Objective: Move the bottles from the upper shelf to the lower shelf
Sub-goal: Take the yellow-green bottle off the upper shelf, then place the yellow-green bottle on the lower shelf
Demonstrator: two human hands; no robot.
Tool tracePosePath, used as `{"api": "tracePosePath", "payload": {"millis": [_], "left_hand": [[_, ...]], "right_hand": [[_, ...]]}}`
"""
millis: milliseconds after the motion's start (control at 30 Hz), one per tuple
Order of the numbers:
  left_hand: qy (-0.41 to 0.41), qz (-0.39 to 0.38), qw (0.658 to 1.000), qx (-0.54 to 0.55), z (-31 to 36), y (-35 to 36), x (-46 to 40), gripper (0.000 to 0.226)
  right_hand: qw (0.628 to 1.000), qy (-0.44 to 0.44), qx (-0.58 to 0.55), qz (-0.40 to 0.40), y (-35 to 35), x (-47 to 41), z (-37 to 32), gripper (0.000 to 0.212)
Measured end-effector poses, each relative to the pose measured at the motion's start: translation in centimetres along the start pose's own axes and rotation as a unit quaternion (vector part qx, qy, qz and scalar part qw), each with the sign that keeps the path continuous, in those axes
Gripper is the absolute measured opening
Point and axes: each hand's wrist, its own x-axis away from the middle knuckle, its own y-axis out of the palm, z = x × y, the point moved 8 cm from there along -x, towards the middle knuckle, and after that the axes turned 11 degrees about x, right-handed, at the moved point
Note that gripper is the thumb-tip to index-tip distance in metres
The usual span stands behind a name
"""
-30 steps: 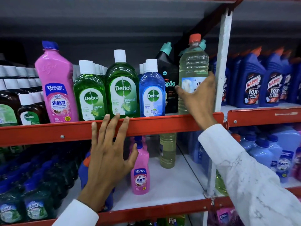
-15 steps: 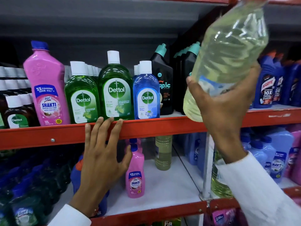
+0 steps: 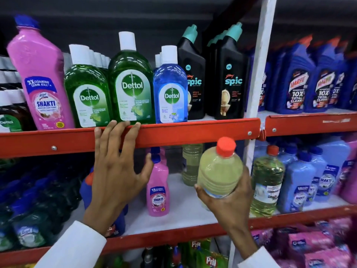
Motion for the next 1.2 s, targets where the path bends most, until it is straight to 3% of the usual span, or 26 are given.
{"api": "tracePosePath", "payload": {"millis": [133,367,733,967,1067,1200], "left_hand": [[-0.001,-0.001,1.0,0.004,-0.2,0.0,0.0,0.064],[-0.025,0.012,0.999,0.027,0.0,0.2,-0.2,0.062],[-0.021,0.019,0.999,0.032,0.0,0.1,-0.4,0.063],[-0.044,0.008,0.999,0.01,0.5,0.5,0.1,0.071],[-0.053,0.001,0.998,-0.02,1.2,0.9,0.6,0.077],[-0.033,-0.001,0.999,-0.025,3.2,1.9,0.4,0.081]], "right_hand": [[0.998,0.038,0.035,-0.032,3.5,1.0,4.8,0.079],[0.99,0.096,0.078,-0.061,9.5,-1.4,11.0,0.086],[0.98,0.14,0.112,-0.081,13.5,-2.2,14.8,0.093],[0.976,0.094,0.141,-0.134,11.7,-1.4,12.7,0.1],[0.986,0.017,0.129,-0.1,8.0,0.0,10.5,0.078],[0.991,-0.041,0.123,0.017,0.7,1.5,8.8,0.041]]}}
